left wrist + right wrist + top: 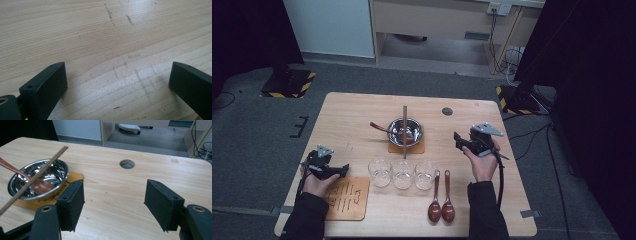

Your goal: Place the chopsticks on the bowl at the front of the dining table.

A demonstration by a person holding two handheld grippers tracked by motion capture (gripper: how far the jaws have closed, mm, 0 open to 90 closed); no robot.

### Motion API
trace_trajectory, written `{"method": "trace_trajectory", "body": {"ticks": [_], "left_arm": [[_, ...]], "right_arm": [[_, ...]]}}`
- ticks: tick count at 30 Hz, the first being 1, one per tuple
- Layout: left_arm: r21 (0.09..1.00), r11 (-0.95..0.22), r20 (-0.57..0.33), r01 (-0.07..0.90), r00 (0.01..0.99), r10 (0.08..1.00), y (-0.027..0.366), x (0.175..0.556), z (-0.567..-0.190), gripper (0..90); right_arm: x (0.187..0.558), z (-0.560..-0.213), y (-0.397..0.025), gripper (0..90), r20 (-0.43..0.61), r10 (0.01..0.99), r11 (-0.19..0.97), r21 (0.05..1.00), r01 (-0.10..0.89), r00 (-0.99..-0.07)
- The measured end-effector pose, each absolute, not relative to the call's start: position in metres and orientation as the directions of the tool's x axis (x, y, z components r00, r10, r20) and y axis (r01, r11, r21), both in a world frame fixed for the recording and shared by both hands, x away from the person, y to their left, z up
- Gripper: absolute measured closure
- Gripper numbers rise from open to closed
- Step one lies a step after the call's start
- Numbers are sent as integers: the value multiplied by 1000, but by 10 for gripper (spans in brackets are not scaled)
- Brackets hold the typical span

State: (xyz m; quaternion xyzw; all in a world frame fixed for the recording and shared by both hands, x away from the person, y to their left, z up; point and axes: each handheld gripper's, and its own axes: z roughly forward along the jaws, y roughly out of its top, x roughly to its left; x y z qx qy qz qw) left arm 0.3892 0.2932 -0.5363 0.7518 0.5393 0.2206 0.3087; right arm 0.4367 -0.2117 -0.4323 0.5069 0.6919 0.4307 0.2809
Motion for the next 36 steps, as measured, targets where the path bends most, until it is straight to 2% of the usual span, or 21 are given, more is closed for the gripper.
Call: {"method": "trace_trajectory", "body": {"ticks": [8,17,23,36], "left_arm": [[715,-232,0,660,333,943,292,387,-536,86],[723,-237,-12,649,354,935,289,384,-532,232],[746,-224,-33,627,370,928,286,382,-525,266],[830,-246,-36,501,489,872,260,370,-497,302]], "right_arm": [[413,-447,-253,311,51,949,102,883,458,-310],[385,-479,-291,305,78,957,67,878,473,-281],[379,-493,-310,305,87,963,53,866,497,-254],[374,-503,-329,298,86,967,48,865,499,-241]]}}
